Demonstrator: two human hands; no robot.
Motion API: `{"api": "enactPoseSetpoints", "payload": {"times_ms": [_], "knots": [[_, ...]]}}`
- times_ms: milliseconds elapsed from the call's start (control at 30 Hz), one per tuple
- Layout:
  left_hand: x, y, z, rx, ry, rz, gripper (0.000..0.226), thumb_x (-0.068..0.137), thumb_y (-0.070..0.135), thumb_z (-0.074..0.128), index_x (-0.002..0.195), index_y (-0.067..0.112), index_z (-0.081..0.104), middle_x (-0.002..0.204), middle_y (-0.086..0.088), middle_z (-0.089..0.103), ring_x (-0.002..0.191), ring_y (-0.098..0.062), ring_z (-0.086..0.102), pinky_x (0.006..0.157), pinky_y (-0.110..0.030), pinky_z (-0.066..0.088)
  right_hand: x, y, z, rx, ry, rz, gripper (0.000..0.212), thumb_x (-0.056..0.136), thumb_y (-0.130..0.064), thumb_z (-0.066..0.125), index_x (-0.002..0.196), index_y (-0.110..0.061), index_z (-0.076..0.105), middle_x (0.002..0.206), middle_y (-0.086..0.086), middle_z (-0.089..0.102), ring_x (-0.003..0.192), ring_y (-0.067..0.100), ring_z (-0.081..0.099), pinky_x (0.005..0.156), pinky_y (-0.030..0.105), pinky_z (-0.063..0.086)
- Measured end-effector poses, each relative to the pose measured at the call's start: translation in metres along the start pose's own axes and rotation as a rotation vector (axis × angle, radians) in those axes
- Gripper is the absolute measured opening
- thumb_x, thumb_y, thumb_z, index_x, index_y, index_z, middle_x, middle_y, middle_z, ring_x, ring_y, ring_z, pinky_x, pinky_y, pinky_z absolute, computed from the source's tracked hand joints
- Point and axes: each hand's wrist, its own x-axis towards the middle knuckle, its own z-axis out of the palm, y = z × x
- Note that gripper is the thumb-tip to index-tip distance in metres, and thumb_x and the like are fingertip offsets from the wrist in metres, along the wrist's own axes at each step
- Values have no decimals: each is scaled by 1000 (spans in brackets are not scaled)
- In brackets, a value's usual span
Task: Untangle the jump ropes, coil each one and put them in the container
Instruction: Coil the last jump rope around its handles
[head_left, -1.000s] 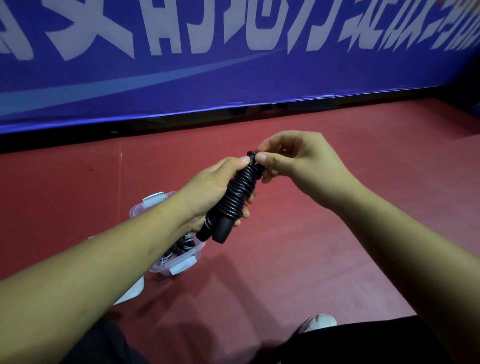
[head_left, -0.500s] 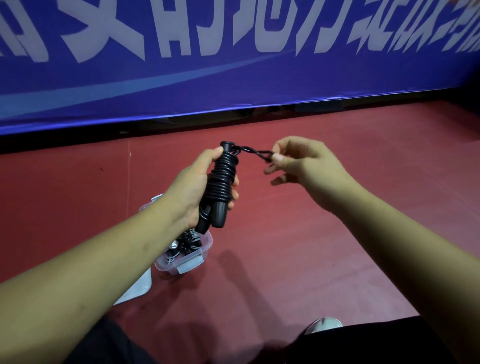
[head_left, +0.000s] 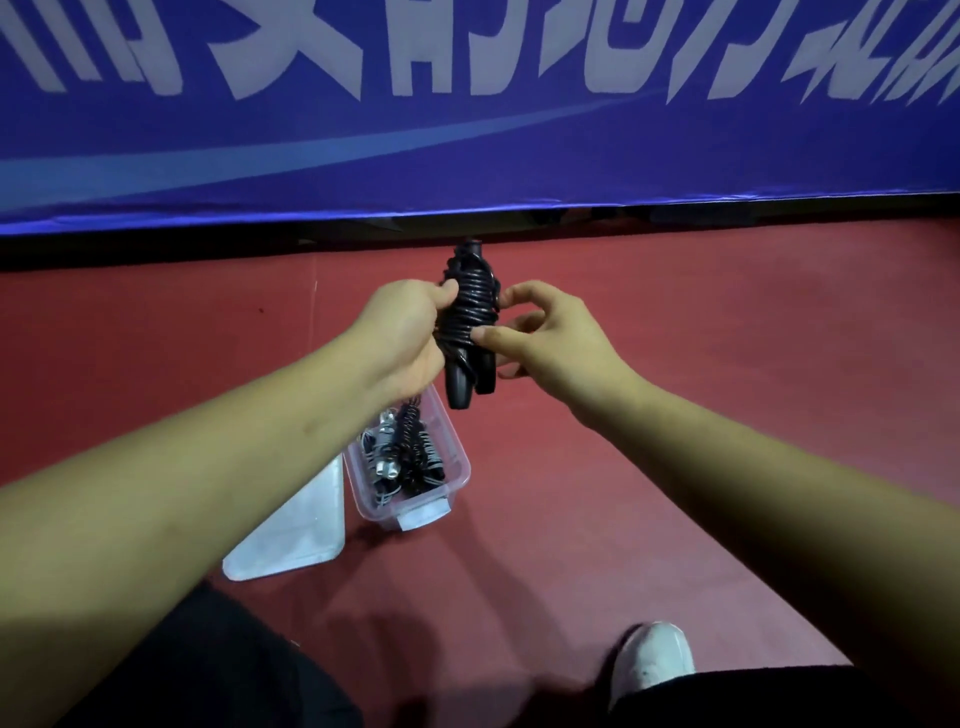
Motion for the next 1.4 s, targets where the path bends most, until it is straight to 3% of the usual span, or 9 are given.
{"api": "enactPoseSetpoints", "payload": {"times_ms": [133,300,500,700,867,1000,1133,1300,1400], "knots": [[32,25,-30,118,50,79,21,105,9,40,98,1,58,92,-15,65,68,-16,71,60,-29,58,43,2,35,14,5,-37,32,83,-14,78,107,-11,56,83,17,67,70,19,61,70,44,54],[78,14,-97,517,92,-37,14,101,17,53,89,16,59,91,-7,66,84,-21,62,76,-37,52,77,49,88,36,-53,54,48,79,-12,82,112,-7,48,73,6,62,50,3,56,51,19,43],[142,-52,-192,786,-24,-160,45,96,6,60,136,20,46,84,-19,64,69,-26,61,83,-44,57,102,153,146,-62,-167,250,47,75,-24,85,107,-12,52,80,-4,61,66,9,62,65,34,56],[203,-120,-245,950,-78,-231,45,94,1,59,137,13,50,76,-12,63,62,-24,67,77,-37,61,130,236,193,-139,-225,344,43,82,-19,79,109,-13,48,76,-11,58,59,-3,55,52,10,41],[246,-156,-263,1020,-43,-272,41,89,-3,56,127,13,59,71,-4,61,71,-30,68,79,-47,60,156,281,218,-328,-259,319,44,82,-25,78,108,-14,44,101,5,69,91,24,67,77,40,54],[269,-175,-266,1116,46,-344,33,96,3,46,126,3,59,114,-15,66,102,-33,66,90,-40,56,163,299,232,-782,-282,111,55,85,-38,74,125,-11,47,115,14,58,99,37,60,70,39,47],[274,-169,-257,1329,94,-302,25,96,7,44,108,4,66,95,-8,55,88,-24,49,76,-27,40,163,305,241,-901,-213,13,51,82,-41,76,116,-9,57,115,13,42,101,36,52,72,44,52],[258,-128,-279,704,164,-130,20,95,-3,48,93,9,63,87,-11,66,77,-21,66,69,-30,61,168,292,238,-848,-241,57,49,83,-37,72,117,-6,55,118,15,44,109,37,48,94,45,47],[237,-115,-330,725,319,-78,22,97,-1,45,89,12,60,81,-9,65,66,-17,63,56,-23,55,166,261,245,-766,-118,-67,27,86,-19,61,106,-2,58,109,17,49,98,38,50,87,46,47]]}}
